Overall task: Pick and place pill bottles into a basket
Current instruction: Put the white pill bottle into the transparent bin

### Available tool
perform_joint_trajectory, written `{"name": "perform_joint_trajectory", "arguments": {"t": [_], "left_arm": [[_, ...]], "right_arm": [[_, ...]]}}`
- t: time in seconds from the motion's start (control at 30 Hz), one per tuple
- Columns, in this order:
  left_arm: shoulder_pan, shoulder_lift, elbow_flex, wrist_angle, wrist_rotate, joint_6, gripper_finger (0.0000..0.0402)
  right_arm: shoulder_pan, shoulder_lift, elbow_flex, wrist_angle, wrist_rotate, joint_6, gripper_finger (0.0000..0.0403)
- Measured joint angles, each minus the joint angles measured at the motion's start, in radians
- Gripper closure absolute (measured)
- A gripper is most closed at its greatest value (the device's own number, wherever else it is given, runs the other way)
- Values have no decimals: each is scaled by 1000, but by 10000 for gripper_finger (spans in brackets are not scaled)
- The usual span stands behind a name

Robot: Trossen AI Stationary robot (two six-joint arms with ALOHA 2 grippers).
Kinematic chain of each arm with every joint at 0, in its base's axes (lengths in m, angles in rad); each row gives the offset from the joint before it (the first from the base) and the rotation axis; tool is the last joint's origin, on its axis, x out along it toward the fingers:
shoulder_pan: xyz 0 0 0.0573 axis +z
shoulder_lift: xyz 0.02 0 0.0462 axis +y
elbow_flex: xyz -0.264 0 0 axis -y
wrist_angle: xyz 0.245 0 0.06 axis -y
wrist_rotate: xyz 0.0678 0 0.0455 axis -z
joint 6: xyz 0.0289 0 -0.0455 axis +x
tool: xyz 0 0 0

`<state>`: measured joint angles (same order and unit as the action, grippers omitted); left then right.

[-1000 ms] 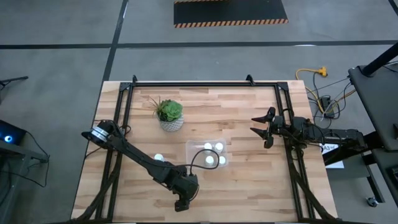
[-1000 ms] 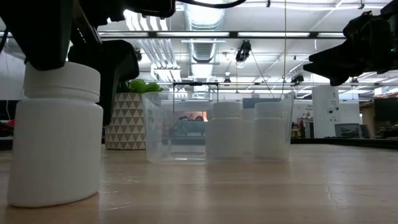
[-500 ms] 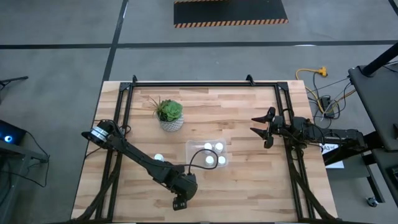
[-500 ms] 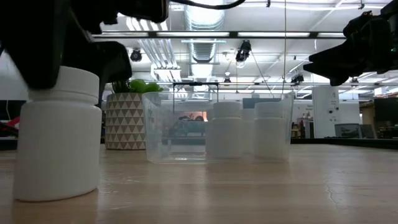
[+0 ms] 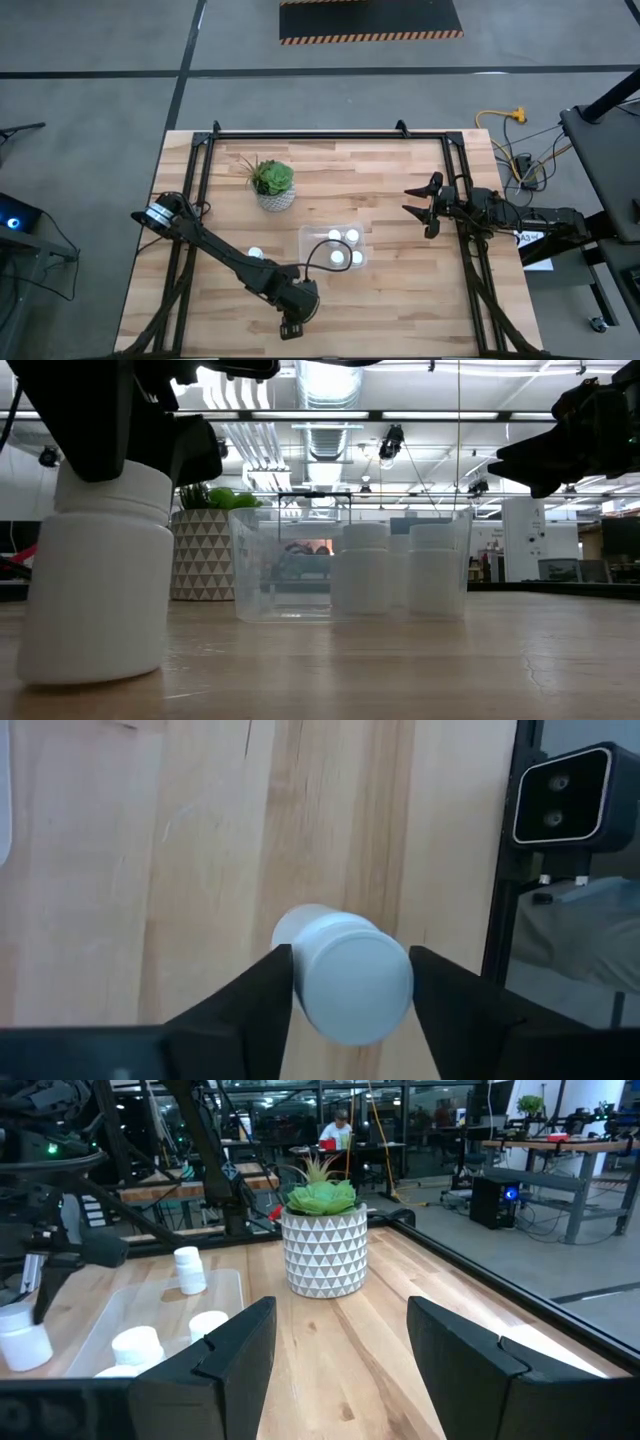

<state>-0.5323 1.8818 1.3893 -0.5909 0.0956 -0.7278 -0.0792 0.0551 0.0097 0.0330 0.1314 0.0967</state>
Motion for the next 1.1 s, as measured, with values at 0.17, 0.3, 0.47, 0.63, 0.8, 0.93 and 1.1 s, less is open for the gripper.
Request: {"name": "perform_joint_trajectory", "arguments": {"t": [0.17, 0.3, 0.47, 0.63, 0.8, 0.93, 1.1], "left_arm": [[0, -1, 1, 0, 0, -2, 244], [1, -7, 1, -3, 2, -38, 257], [2, -12, 35, -12, 0, -52, 258], [7, -13, 97, -67, -45, -52, 258], [22, -13, 162, -137, -104, -51, 258], [48, -13, 204, -176, -105, -51, 258], [86, -13, 264, -249, -105, -40, 258]], "right_arm": [[0, 0, 0, 0, 0, 0, 188], [0, 0, 0, 0, 0, 0, 188], [0, 0, 0, 0, 0, 0, 188], [0, 0, 0, 0, 0, 0, 188], [0, 0, 0, 0, 0, 0, 188], [0, 0, 0, 0, 0, 0, 188], [0, 0, 0, 0, 0, 0, 188]]}}
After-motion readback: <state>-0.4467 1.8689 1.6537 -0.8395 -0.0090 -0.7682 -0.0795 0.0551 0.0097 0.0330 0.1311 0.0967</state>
